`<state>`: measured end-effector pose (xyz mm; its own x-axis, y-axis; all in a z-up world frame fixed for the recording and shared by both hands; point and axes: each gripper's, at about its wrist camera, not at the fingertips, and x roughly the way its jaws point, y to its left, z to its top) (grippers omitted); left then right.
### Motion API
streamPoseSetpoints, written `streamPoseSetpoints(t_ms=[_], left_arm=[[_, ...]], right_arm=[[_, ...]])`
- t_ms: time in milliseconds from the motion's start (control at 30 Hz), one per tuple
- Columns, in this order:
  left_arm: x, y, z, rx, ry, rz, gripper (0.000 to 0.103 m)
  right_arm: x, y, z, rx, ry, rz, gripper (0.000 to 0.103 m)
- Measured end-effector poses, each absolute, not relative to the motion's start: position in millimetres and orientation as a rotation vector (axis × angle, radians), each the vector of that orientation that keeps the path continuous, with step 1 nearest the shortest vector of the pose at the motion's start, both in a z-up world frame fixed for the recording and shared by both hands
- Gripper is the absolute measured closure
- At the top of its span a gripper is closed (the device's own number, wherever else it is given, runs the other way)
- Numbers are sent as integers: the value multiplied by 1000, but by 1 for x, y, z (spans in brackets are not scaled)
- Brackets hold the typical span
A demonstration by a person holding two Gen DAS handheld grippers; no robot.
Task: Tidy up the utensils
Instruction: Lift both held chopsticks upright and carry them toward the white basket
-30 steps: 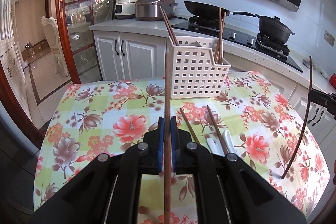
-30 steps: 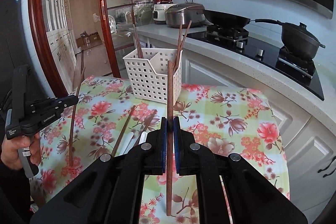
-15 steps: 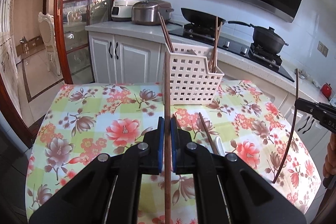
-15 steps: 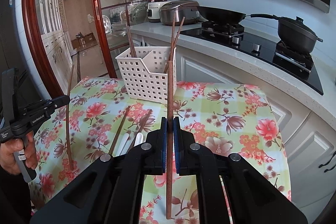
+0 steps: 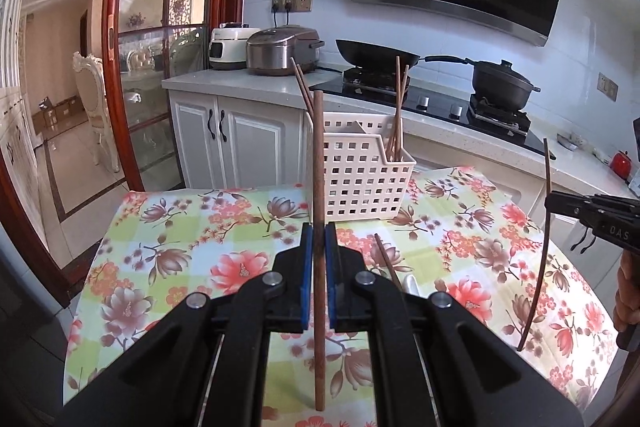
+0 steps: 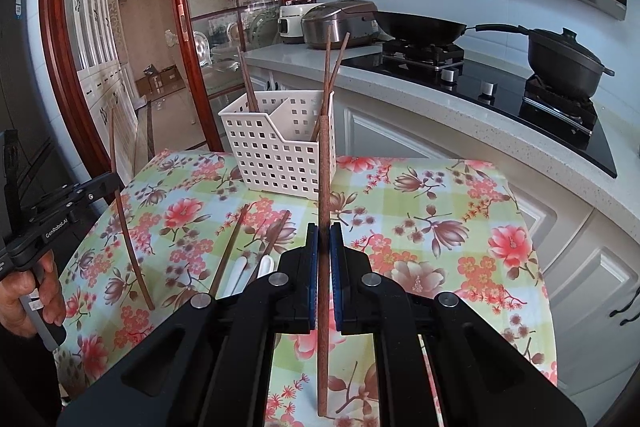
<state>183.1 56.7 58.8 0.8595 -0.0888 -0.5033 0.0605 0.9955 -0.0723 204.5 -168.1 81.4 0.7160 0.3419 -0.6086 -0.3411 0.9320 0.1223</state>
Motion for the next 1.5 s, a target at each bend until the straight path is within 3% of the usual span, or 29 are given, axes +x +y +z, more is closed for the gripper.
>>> streamPoseSetpoints(t_ms=[1133, 1500], left_arm=[[193, 64, 82, -62, 494, -91, 97], [235, 61, 125, -50, 434, -132, 97]], right_arm=[[214, -166, 102, 31, 643, 378, 95], [253, -152, 137, 37, 587, 385, 95]])
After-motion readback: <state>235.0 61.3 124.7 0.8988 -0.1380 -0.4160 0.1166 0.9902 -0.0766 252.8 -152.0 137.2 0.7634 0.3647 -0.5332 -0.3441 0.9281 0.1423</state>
